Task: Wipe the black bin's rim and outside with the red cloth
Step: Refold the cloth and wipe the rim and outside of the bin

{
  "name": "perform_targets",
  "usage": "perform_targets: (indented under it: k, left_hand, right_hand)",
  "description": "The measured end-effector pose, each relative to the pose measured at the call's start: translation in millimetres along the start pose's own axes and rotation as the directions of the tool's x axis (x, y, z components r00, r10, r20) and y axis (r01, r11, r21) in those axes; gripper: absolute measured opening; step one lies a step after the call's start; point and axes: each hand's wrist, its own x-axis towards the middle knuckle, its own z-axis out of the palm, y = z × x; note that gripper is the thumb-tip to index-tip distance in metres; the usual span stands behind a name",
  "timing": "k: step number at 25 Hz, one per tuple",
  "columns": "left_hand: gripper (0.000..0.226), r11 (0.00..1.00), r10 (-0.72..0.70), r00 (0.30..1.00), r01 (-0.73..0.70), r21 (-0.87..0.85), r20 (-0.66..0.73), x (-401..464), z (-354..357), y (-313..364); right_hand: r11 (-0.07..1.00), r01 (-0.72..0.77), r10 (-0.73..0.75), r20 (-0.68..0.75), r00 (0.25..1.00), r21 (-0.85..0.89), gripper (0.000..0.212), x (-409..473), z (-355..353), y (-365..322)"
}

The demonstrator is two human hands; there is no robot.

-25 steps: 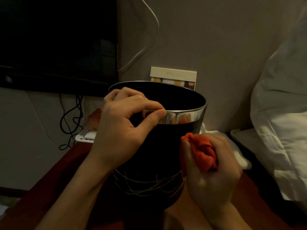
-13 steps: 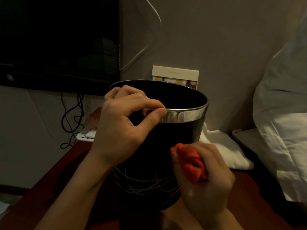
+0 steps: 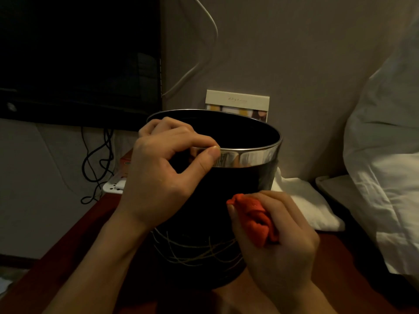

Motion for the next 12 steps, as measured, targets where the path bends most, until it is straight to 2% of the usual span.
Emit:
perform_targets:
  k: [4,9,12]
  left_hand:
    - [0.009,0.999,-0.014,1.000,0.014,0.050,0.004,0.2,1.2,6.3]
    - [0.021,0.975,0.014,0.999,-0.023,0.220,0.042,-4.5,17.1,21.1]
    - [0.017,0.984,0.009,1.000,-0.013,0.179,0.024,-3.2,15.6,19.1]
  right_hand:
    - [0.997,-0.062,0.062,0.019,0.998,0.053,0.021,9.6,-5.9,-2.3]
    - [0.995,-0.073,0.070,0.045,0.997,0.066,0.022,4.2,-0.7,-6.2]
    - [0.989,-0.111,0.112,-0.001,0.994,0.093,0.017,14.3,-8.0,-7.5]
